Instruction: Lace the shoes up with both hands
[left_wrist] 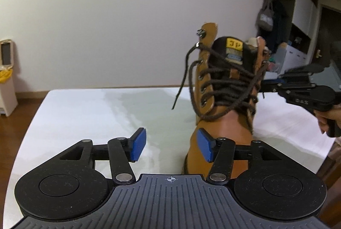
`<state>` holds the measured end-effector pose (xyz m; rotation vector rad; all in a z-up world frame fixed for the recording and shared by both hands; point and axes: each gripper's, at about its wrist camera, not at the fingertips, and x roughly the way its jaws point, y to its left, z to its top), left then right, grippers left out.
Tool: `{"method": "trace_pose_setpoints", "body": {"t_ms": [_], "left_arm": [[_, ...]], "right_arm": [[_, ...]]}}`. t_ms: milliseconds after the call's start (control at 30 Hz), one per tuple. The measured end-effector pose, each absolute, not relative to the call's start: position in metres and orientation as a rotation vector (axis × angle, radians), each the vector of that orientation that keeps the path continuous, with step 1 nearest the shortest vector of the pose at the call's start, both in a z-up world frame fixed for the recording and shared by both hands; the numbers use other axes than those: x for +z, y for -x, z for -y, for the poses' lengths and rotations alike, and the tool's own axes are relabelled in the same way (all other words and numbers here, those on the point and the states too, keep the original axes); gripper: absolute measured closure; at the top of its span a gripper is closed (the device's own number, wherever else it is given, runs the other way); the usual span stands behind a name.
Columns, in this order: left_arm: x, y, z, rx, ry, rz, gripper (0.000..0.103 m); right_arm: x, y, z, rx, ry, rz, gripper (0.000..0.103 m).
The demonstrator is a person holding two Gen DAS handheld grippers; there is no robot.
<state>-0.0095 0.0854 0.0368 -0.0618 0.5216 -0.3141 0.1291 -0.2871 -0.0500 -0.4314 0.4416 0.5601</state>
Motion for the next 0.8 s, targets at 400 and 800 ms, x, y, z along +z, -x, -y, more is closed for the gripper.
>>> {"method": "trace_pose_setpoints", "body": {"t_ms": [400,800], "left_arm": [[0.035,0.017,-0.076,-0.374,-0.029,-0.525,0.042],[0.030,0.014,-0.085,-0.564,0.121,-0.624,0.037]], "right_arm": [[-0.079,-0.063,0.318,0.529,0.254,-0.626,0.100],[-0.089,-0.028,0.305,0.556,0.094,-0.665,0.087]]}}
